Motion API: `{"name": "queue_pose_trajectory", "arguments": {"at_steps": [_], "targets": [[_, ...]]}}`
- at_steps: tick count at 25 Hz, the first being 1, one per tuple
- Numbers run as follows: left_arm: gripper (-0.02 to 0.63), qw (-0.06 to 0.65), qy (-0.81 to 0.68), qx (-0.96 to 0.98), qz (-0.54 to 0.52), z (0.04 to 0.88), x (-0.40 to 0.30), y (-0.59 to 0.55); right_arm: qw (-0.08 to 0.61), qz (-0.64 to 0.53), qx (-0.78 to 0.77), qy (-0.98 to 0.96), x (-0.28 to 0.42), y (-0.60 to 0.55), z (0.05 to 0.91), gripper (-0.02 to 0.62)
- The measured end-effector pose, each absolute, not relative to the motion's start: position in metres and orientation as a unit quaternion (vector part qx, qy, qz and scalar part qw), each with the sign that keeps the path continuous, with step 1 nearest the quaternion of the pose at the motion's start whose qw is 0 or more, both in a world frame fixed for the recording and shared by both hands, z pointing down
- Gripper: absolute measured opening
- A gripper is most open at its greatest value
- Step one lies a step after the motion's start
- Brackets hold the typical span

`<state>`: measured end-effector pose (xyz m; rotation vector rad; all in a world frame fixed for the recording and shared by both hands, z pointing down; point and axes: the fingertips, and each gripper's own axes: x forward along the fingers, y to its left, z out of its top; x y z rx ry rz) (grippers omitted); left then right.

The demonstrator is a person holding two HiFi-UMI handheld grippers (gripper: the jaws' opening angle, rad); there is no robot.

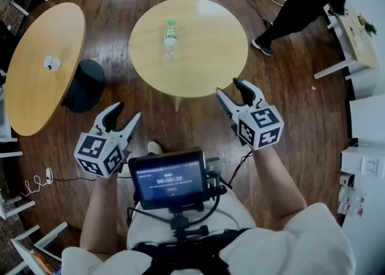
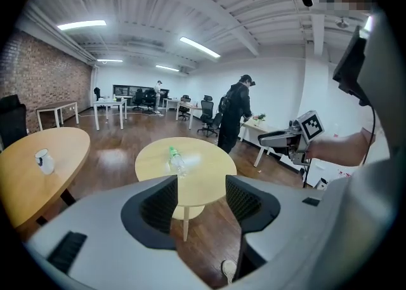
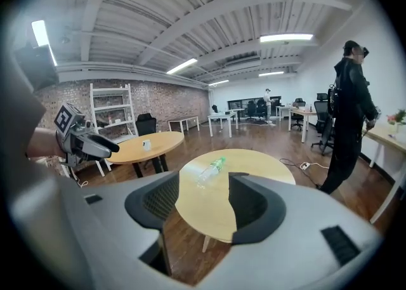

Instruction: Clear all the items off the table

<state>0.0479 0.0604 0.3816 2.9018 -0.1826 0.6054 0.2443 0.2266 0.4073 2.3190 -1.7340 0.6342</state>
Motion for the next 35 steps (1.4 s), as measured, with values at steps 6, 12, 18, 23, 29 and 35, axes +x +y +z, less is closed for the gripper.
{"name": "queue_pose_trajectory", "arguments": {"at_steps": [6, 12, 18, 23, 29, 35], "targets": [[0.242, 0.087, -0.033, 0.975, 0.204, 0.389, 0.047, 0.033, 0.101, 0.239, 0.779, -0.571, 0.249, 0.186, 0.421, 0.31], [0.242, 0.075, 0.007, 0.977, 0.201, 0.383, 0.05, -0.008, 0.101, 0.267, 0.782, -0.554, 0.251, 0.134, 0.426, 0.36], [0.242, 0.081, 0.036, 0.974, 0.207, 0.394, 0.046, -0.042, 0.112, 0.301, 0.782, -0.535, 0.252, 0.082, 0.449, 0.36], [0.242, 0.094, 0.029, 0.973, 0.208, 0.404, 0.054, -0.055, 0.126, 0.35, 0.757, -0.537, 0.261, 0.047, 0.481, 0.39], [0.242, 0.107, 0.006, 0.971, 0.216, 0.405, 0.07, -0.067, 0.142, 0.409, 0.727, -0.533, 0.295, 0.006, 0.524, 0.39], [0.242, 0.12, -0.018, 0.966, 0.228, 0.413, 0.09, -0.078, 0.158, 0.473, 0.699, -0.512, 0.329, -0.039, 0.577, 0.39]]}}
